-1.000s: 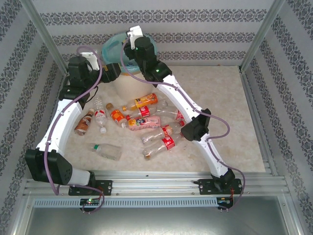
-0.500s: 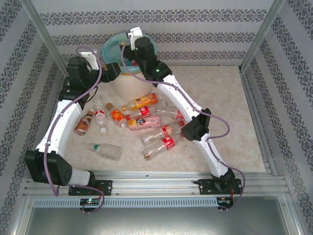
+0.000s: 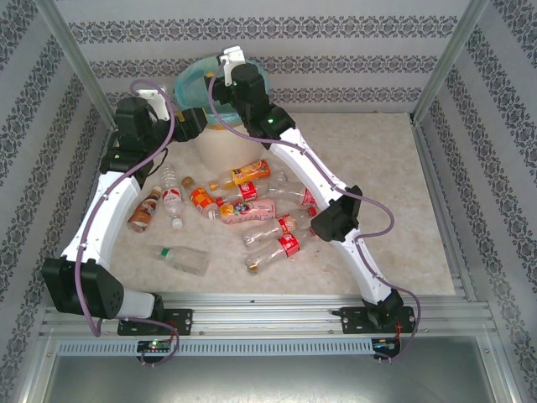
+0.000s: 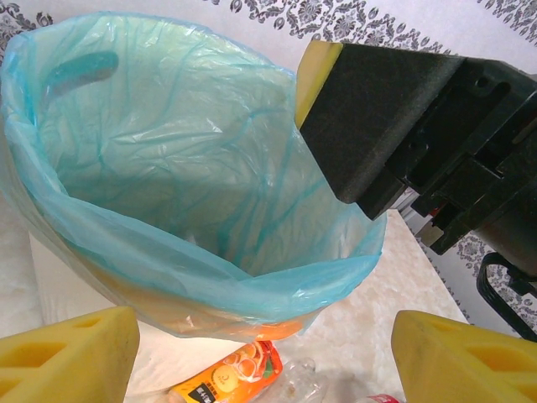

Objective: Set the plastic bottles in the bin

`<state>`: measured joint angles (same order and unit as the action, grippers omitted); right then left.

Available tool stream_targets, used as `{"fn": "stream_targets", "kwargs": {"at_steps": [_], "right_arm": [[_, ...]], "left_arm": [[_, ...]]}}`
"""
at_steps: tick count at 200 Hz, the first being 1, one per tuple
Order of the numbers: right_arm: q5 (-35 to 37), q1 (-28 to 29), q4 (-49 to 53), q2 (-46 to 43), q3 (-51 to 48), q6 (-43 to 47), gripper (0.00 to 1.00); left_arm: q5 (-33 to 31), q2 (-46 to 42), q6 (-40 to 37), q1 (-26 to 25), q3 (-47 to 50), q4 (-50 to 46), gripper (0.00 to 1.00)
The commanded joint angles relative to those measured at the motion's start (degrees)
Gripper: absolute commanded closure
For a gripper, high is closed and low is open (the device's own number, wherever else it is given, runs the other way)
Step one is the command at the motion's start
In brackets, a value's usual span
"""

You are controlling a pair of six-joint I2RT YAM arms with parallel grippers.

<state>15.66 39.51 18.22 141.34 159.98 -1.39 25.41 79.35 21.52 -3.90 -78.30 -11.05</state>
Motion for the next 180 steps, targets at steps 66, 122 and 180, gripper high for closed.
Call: {"fn": "stream_targets", "kwargs": {"at_steps": [66,122,180], "right_arm": [[-3.9,0.6,0.4,-3.1,-0.2,-2.4,0.29],[-10.1,0.6,8.1,-15.0,-7.5,-6.8,0.33],[-15.1,0.9,1.7,-40.4,-42.9,-7.9,0.33]], "left_arm": [[-0.3,-0.1,-0.8,0.4,0.1,1.2,0.21],[-2.0,-2.5,-4.4,-0.3,-2.0,-2.5,0.25],[-9.0,-14.4,-7.9,-6.5,1.2,-15.4,0.25]]}}
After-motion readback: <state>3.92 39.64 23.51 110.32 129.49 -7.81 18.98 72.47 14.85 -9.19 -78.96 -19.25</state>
